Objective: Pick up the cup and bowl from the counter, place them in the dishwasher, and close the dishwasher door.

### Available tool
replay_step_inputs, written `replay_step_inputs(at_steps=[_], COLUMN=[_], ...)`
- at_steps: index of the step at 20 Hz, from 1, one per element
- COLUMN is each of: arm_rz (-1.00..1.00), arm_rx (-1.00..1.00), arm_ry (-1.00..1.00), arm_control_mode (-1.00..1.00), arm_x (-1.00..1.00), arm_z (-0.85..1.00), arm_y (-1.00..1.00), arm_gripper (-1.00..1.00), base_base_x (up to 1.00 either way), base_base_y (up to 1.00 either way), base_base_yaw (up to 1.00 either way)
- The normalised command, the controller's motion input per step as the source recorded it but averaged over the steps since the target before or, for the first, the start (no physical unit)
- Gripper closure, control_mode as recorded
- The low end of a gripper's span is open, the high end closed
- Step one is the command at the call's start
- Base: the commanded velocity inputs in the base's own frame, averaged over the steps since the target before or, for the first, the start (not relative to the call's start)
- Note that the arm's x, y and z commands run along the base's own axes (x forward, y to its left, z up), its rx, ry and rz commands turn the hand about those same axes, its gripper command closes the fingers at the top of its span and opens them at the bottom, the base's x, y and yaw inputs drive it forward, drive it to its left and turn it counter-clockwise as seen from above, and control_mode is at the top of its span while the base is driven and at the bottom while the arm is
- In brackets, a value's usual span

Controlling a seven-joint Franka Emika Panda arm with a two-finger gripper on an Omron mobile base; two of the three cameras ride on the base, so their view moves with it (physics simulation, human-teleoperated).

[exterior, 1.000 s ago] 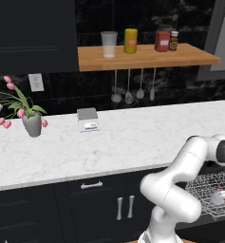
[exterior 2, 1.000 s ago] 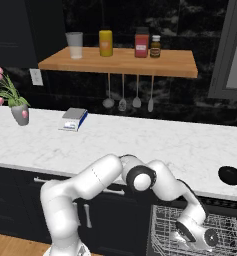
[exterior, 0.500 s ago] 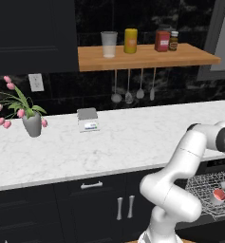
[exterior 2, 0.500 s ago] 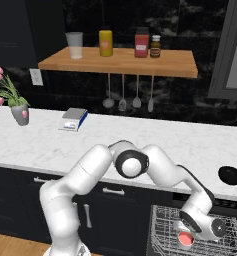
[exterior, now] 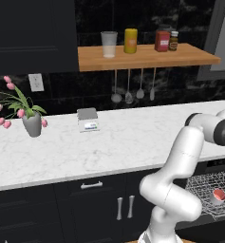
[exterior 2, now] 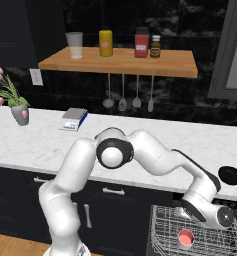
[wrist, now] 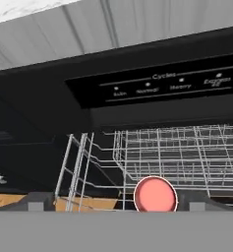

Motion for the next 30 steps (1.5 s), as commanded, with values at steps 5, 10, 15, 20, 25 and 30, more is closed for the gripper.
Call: replay_step_inputs(at_steps=[5, 10, 15, 20, 25, 30], arm_rz=[0.0, 0.0, 0.0, 0.0, 0.0, -0.03], arm_rx=[0.0, 0.0, -0.09, -0.07, 0.0, 0.0], arm_ry=[-0.01, 0.01, 0.3, 0.6, 0.08, -0.06], arm_control_mode=[-1.0, -1.0, -1.0, -1.0, -1.0, -1.0], arm_x=[0.0, 0.02, 0.52, 0.96, 0.26, 0.02], arm_z=[1.0, 1.0, 0.98, 0.63, 0.04, 0.0], arm_y=[0.0, 0.0, 0.0, 0.0, 0.0, -0.17], arm_gripper=[-1.0, -1.0, -1.0, -1.0, -1.0, -1.0], base_base_x=[0.0, 0.0, 0.0, 0.0, 0.0, 0.0], base_base_y=[0.0, 0.0, 0.0, 0.0, 0.0, 0.0], base_base_yaw=[0.0, 0.0, 0.0, 0.0, 0.0, 0.0])
